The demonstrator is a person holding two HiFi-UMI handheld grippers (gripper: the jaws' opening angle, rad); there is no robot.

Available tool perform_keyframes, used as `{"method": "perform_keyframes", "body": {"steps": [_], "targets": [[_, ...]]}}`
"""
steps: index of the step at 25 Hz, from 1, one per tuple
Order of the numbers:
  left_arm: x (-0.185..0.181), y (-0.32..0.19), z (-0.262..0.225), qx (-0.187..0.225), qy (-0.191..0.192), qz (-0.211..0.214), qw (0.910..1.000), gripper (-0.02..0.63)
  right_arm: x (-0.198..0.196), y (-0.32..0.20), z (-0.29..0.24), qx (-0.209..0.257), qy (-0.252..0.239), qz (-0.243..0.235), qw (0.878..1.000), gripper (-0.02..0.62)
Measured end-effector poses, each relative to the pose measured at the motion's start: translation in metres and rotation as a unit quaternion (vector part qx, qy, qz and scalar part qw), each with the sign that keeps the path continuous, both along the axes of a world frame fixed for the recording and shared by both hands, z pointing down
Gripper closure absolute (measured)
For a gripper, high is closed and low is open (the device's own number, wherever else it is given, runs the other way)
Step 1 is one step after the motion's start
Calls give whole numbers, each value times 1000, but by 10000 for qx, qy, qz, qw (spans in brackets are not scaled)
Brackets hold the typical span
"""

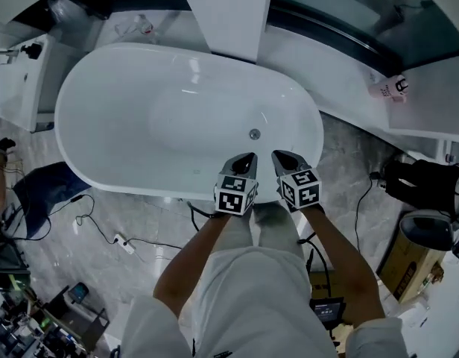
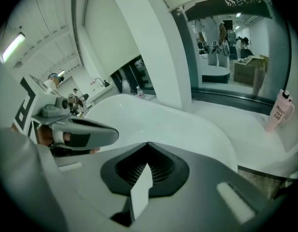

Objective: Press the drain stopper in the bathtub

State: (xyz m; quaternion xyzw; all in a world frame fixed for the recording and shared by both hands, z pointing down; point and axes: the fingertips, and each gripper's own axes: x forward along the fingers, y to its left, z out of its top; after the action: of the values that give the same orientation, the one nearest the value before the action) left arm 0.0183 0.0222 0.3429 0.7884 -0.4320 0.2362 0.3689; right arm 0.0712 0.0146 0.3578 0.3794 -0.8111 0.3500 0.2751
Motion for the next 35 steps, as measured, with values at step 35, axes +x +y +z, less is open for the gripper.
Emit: {"method": "perform_keyframes", "body": {"steps": [35], "targets": [[-33,13,-332,2062,300,231,9778,606,-15,14,-362,3174,-898,210,9438,600]]}}
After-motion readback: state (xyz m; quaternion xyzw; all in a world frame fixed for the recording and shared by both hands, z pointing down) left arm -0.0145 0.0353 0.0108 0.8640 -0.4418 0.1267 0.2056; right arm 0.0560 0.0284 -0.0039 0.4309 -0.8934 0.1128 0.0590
